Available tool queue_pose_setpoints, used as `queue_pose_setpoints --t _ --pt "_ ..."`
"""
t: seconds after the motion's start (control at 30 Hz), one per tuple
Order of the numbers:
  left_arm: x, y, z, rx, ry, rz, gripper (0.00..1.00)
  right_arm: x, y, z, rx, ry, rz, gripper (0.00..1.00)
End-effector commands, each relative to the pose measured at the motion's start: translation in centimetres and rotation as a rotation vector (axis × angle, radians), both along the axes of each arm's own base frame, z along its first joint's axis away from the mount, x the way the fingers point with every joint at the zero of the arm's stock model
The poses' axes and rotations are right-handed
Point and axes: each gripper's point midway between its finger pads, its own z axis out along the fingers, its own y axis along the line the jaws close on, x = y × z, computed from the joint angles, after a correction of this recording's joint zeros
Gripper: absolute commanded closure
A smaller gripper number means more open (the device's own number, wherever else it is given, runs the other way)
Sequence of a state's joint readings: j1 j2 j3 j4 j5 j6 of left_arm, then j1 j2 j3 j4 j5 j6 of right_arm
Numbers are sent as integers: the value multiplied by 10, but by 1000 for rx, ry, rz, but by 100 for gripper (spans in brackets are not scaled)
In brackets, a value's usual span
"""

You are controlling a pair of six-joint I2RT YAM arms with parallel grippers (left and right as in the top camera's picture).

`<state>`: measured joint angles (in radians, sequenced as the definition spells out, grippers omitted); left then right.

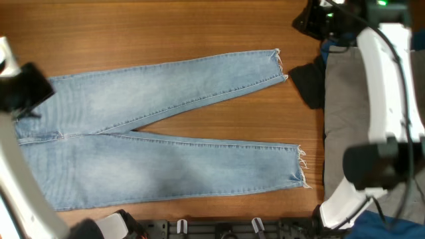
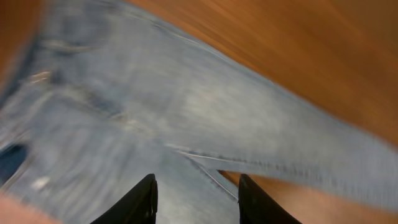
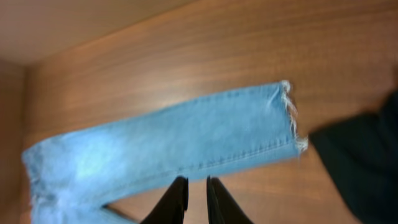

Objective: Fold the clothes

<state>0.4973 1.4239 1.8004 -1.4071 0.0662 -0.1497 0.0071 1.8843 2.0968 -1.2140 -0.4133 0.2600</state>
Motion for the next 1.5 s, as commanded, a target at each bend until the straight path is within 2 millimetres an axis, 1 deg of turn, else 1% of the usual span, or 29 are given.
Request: queue_pose_setpoints --t 0.0,0.07,0.1,0.13,0.17,0.2,0.23,0.3,0.33,0.4,0.47,0.5,0.53,0.6,0.63,0.7,0.77,0.83,0.9,0.93,0.97,1.1,1.23,1.3,1.37,1.47 --pt "-48 41 13 17 -19 338 55 -44 -9 24 -76 25 -35 80" --pt "-65 55 11 -12 -23 456 51 -68 -16 17 -106 122 -77 70" --pt "-72 63 7 -26 -15 505 51 -78 -19 12 -122 168 -81 65" --pt "-76 69 -4 -60 -1 534 51 -90 -24 -4 -153 248 -89 60" --pt "-75 71 -11 -83 6 538 51 -92 -24 -10 -157 270 -87 60" --pt "-72 72 -19 -104 9 534 51 -93 -24 -19 -159 288 -83 60" --pt "-68 73 -24 -117 10 514 54 -91 -23 -28 -156 295 -70 61" --pt "-48 66 -39 -170 -6 401 64 -80 -8 -45 -125 257 24 65" --pt "-37 58 -45 -204 -18 324 71 -75 2 -54 -93 243 60 71" --pt "-22 43 -56 -251 -20 203 79 -70 24 -74 -36 226 129 81" --pt "-15 33 -69 -260 24 136 87 -72 41 -96 -15 236 171 83" --pt "-13 29 -76 -264 48 123 89 -74 47 -107 -17 241 186 82" --pt "-10 25 -88 -264 88 107 91 -75 52 -117 -18 245 198 82" --pt "-7 23 -113 -239 163 98 96 -78 61 -132 -13 256 202 82" --pt "-6 23 -126 -233 190 102 96 -79 63 -136 -12 261 202 83" --pt "0 18 -154 -250 222 91 96 -81 64 -139 -10 268 197 83" --pt "0 10 -184 -288 257 119 96 -81 64 -139 -10 269 197 83" --pt "-6 0 -215 -328 316 135 96 -81 64 -139 -10 269 198 83" --pt "-14 -12 -242 -358 362 135 96 -81 64 -139 -10 268 197 83" --pt "-15 -16 -249 -361 371 129 96 -81 64 -139 -10 267 197 83" --pt "-17 -21 -262 -361 379 116 96 -80 64 -139 -10 266 197 83" --pt "-18 -39 -297 -367 394 98 96 -78 60 -140 -32 258 187 82" --pt "-22 -55 -325 -368 413 87 96 -78 60 -140 -35 258 185 82" --pt "-20 -65 -341 -370 413 83 96 -78 60 -140 -35 258 185 82" --pt "-14 -73 -354 -366 411 69 96 -77 60 -140 -35 255 185 82" --pt "3 -84 -371 -356 387 35 96 -74 56 -141 -52 253 160 82"
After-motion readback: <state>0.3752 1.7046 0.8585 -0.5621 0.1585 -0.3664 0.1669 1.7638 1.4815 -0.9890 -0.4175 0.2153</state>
